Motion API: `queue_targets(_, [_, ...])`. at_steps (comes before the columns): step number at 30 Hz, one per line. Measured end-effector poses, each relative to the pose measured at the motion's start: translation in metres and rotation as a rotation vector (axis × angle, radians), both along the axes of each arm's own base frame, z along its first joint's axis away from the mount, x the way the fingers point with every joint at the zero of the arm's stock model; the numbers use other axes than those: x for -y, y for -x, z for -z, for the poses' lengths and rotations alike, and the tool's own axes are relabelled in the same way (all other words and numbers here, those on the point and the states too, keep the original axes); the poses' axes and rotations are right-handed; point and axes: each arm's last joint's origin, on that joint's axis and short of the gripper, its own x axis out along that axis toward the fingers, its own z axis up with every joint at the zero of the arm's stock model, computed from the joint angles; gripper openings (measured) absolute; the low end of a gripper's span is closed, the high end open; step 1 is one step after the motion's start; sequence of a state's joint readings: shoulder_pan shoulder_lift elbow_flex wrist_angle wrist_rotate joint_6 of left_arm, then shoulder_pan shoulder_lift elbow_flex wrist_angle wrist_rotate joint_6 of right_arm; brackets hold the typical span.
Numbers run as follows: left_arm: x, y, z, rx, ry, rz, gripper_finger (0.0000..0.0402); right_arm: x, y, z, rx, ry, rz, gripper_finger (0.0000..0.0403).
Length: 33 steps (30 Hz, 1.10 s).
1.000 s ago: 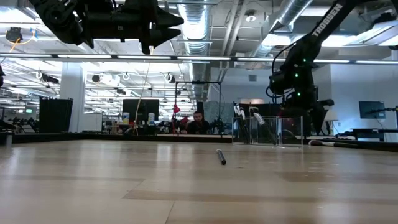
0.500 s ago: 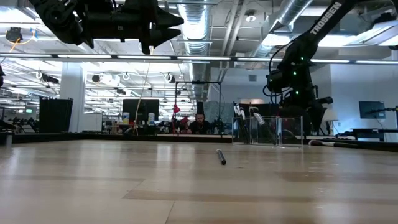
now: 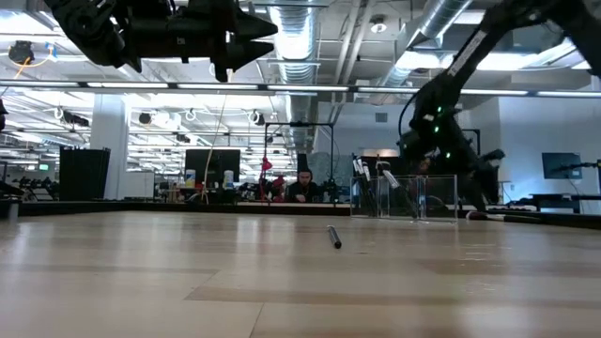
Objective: Put items in baskets/containers
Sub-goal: Put the black highlighter brush into the transparent organizer
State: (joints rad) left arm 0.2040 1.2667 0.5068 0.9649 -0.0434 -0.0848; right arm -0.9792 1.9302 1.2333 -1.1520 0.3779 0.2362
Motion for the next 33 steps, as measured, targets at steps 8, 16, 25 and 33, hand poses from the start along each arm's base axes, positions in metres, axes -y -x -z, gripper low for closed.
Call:
queue_targets(8, [0.001, 0.0, 0.0, -0.001, -0.006, 0.021, 0.0209, 0.017, -0.007, 0.02, -0.025, -0.089, -0.013, 0.0199])
queue_targets(16, [0.001, 0.0, 0.001, -0.013, -0.025, 0.017, 0.0209, 0.033, -0.002, 0.019, 0.056, -0.202, 0.009, 0.0188])
queue_targets(25, [0.001, -0.001, 0.002, -0.03, -0.02, 0.018, 0.0209, 0.047, 0.017, 0.009, 0.103, -0.249, 0.052, 0.0171])
queue_targets(33, [-0.002, 0.0, 0.003, -0.037, -0.024, 0.008, 0.0209, 0.056, 0.026, 0.016, 0.217, -0.218, 0.104, 0.0166])
